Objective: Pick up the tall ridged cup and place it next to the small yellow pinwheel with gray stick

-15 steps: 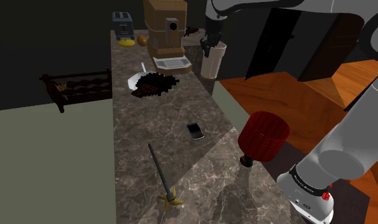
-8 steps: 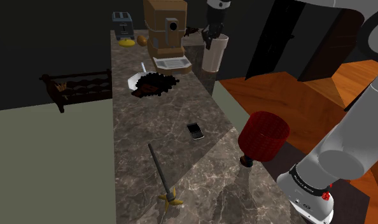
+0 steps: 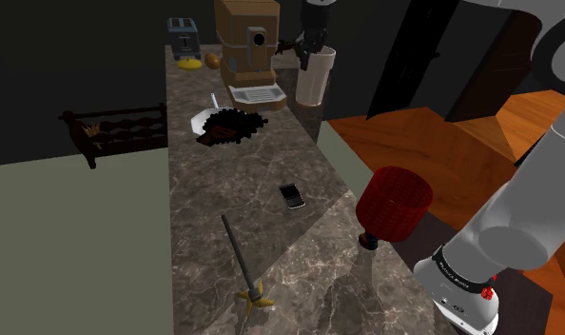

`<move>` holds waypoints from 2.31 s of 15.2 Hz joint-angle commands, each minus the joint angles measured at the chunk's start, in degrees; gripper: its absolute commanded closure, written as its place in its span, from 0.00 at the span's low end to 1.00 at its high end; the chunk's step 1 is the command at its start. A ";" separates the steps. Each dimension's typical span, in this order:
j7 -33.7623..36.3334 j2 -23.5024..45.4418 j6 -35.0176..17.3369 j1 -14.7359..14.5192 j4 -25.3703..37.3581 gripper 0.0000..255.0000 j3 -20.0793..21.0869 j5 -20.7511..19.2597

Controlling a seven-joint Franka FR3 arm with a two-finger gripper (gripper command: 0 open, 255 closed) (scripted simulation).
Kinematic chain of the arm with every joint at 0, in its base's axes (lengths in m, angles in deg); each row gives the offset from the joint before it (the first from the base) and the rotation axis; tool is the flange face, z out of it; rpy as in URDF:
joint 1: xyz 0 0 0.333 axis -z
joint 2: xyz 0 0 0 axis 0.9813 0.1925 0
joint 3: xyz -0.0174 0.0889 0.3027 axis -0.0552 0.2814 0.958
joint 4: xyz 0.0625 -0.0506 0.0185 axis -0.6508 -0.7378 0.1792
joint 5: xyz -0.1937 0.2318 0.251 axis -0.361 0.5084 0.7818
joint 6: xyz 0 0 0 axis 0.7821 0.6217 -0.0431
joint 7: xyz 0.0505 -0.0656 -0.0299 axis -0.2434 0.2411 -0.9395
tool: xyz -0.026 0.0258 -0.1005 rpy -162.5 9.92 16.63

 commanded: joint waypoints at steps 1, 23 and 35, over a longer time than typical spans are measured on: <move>2.80 0.70 1.18 -1.65 1.60 1.00 1.22 -0.54; 23.96 12.61 4.88 -16.18 13.76 1.00 8.86 -6.21; 25.28 10.71 -5.18 -15.17 1.75 1.00 8.72 -5.96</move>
